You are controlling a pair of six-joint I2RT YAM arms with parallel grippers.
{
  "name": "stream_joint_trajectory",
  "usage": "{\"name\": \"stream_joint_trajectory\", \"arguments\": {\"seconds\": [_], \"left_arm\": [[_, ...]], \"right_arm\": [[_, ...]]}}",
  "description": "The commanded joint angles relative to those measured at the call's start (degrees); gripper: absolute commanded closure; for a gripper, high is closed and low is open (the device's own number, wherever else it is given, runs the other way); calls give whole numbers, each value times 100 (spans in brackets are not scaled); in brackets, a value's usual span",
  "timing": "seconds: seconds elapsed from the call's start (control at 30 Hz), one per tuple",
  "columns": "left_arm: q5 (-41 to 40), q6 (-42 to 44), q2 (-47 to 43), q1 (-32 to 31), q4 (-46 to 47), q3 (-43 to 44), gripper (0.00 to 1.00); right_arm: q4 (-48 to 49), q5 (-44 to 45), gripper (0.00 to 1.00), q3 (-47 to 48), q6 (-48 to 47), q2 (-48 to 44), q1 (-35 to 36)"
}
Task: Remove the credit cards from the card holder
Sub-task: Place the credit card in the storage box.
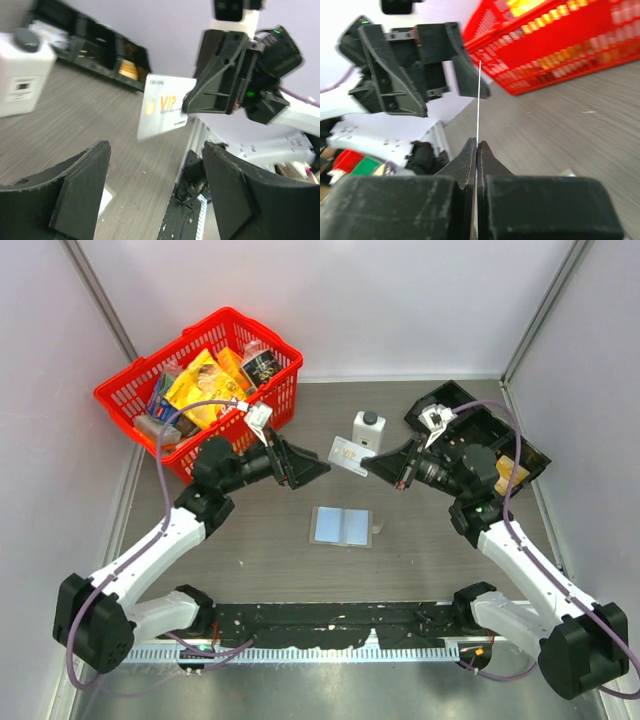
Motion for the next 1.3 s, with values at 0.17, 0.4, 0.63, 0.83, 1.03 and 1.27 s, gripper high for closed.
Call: {"name": "stream_joint_trajectory", "arguments": {"seconds": [0.17, 0.4, 0.63, 0.83, 1.03, 1.27], "left_arm": [[-3989, 1937, -764, 233, -4350, 1198, 5], [-6165, 2570, -1379, 225, -4925, 707, 0], [-6228, 2720, -1696, 111, -4634, 249, 0], [-6316, 2782, -1845, 102, -4617, 231, 0], [-6281, 2799, -1810, 102, -4599, 222, 0], [-6175, 2852, -1802, 102, -4564, 205, 0]], "right_arm": [[-2641, 1868, 99, 1127, -1254, -52, -1013], [-2818, 2650, 99, 1513, -806, 958, -2349], [-2809, 3644, 99, 2410, -1165, 2672, -2447], [-3062, 3908, 99, 3770, -1464, 4316, -2473], [-3678, 3979, 99, 5124, -1333, 5712, -2491], [-4250, 3610, 97, 5873, -999, 6426, -2482]]}}
